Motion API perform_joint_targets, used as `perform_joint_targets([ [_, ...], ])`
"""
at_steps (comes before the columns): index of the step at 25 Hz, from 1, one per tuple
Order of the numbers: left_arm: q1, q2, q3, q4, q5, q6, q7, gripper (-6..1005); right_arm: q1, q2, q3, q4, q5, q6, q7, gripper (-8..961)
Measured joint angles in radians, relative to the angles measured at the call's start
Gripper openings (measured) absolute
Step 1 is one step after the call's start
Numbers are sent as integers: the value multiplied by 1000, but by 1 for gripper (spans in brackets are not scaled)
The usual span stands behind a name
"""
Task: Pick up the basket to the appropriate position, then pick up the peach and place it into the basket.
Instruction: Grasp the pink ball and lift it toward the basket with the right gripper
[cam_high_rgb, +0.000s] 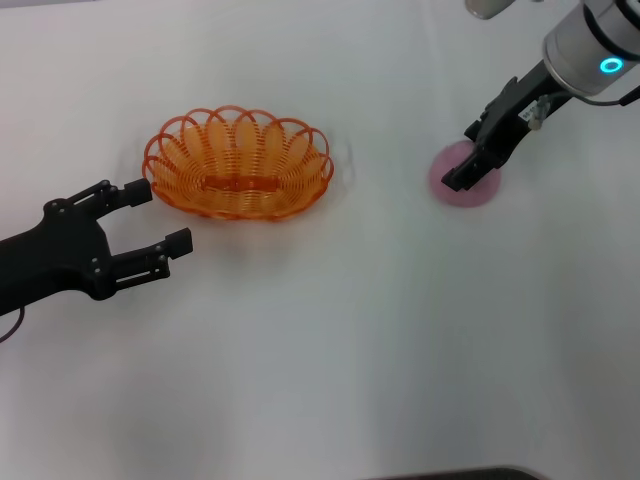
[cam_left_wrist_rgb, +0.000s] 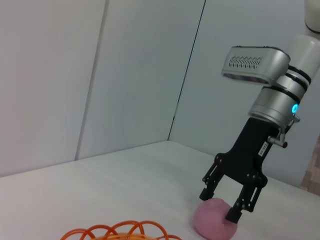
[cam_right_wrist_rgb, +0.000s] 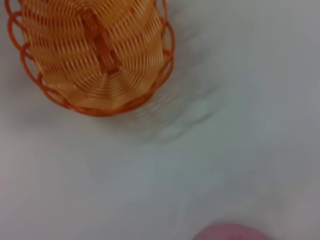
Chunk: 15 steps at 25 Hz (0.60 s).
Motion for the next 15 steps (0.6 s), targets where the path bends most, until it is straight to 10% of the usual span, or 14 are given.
perform_joint_targets([
  [15, -3, -3, 9, -10, 0, -3, 0, 877, 2, -2, -15, 13, -1, 11, 3, 713],
])
